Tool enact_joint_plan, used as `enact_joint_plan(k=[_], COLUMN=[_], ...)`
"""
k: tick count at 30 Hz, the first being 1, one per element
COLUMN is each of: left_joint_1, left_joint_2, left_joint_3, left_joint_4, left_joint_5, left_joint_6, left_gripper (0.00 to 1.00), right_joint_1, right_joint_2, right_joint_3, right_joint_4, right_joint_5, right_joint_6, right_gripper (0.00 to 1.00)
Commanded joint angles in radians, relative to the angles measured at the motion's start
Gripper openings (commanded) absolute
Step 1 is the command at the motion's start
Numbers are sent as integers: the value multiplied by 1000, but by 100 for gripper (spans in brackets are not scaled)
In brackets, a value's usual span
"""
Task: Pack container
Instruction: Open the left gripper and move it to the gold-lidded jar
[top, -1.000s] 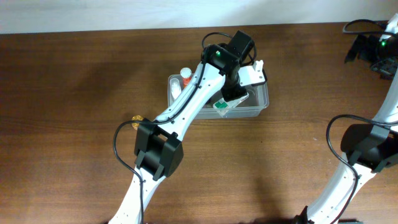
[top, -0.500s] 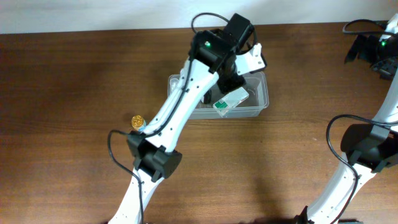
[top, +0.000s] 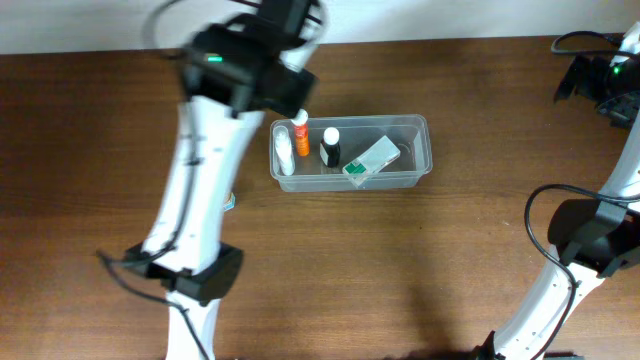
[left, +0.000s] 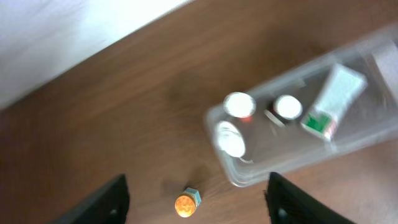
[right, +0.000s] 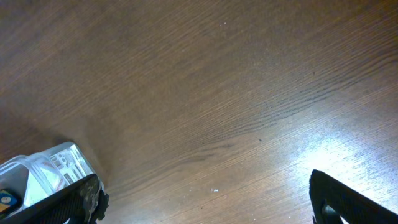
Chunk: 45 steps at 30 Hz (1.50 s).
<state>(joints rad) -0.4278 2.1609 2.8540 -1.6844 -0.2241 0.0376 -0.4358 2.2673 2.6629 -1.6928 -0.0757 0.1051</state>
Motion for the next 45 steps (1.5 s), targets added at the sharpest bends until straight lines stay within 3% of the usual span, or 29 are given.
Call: enact_joint_plan(k=[1, 3, 7, 21, 45], left_joint_1=[82, 124, 186, 287, 367], left_joint_2=[-80, -97, -124, -162, -162], left_joint_3=[20, 17, -50, -629, -1213], left_joint_4=[-3, -3, -3, 16, 439], left_joint_5=[77, 150, 174, 185, 303], left_joint_6=[-146, -145, -145, -146, -147], left_gripper=[85, 100, 99, 99, 99], right_joint_1=[3, 3, 3, 3, 3], right_joint_2=[-34, -34, -34, -34, -34], right_joint_3=[-3, -3, -3, -3, -3], right_joint_4=[-6, -6, -6, -6, -6], right_joint_5=[8, 8, 8, 8, 8], right_joint_6=[8, 8, 8, 8, 8], right_gripper=[98, 98, 98, 98, 98])
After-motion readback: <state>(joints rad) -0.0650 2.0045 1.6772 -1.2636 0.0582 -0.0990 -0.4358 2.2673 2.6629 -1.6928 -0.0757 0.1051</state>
